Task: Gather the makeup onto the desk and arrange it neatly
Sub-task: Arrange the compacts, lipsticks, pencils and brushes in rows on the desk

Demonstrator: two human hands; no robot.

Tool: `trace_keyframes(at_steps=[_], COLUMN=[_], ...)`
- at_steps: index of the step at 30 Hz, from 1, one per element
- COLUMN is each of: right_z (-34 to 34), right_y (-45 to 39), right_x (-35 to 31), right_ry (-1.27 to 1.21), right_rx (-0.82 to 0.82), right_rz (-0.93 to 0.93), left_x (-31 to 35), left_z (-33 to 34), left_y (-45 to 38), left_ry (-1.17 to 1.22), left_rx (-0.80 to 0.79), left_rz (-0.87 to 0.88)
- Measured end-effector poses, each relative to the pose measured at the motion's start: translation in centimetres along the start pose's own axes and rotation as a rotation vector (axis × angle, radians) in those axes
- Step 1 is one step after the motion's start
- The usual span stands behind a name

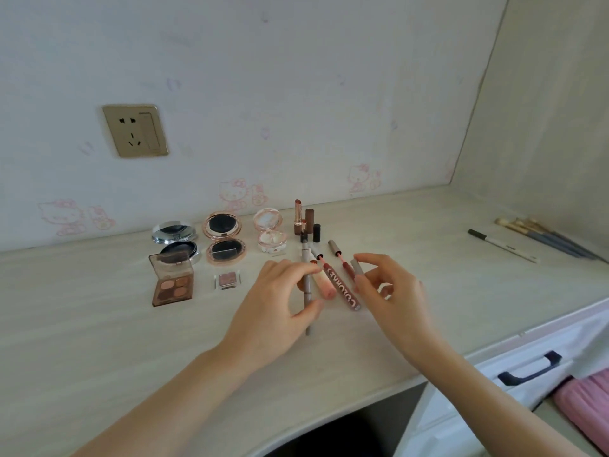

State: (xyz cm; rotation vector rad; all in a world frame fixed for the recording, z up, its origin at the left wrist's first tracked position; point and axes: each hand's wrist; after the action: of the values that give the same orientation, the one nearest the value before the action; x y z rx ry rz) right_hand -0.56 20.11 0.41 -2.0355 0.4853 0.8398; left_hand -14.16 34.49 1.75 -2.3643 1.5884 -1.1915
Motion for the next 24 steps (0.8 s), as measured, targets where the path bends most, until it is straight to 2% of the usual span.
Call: trace_keyframes(at_steps=[7,12,17,20,24], right_z=[-3.6,-5.3,-6.0,-6.1,-5.9], right_y=[-1.9,-4.5,-5.6,-5.9,-5.8], right_x=[3.7,6.0,7.3,8.0,8.6], right_ry=[0.145,0.322,0.536,0.66,0.692], right_rx=[-0.047,-0.139,-0.228,-0.337,-0.388], right_rz=[0.018,0.012,-0.093,-0.142,-0.178], left_x=[2.9,5.4,6.4,6.4,6.2], left_z=[4.0,7.6,9.9,10.5,10.9], left_y=[-2.4,-5.7,-8.6,-9.5,-9.7], left_ry=[-0.076,-0.246,-0.466,-0.545,-0.598], left_rx=[-0.106,-0.205,-0.251,-0.282,-0.305], left_rz=[0.028,-0.049,-0.066,-0.073,-0.101])
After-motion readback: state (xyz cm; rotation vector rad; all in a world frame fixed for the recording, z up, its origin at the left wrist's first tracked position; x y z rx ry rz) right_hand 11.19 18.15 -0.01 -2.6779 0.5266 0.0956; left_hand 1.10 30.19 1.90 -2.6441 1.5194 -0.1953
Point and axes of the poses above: each hand's wrist, its own y-axis away from the middle knuckle, its own z-axis out of the palm, x = y × z, and after that the axes turned 11 degrees about -z, right-handed
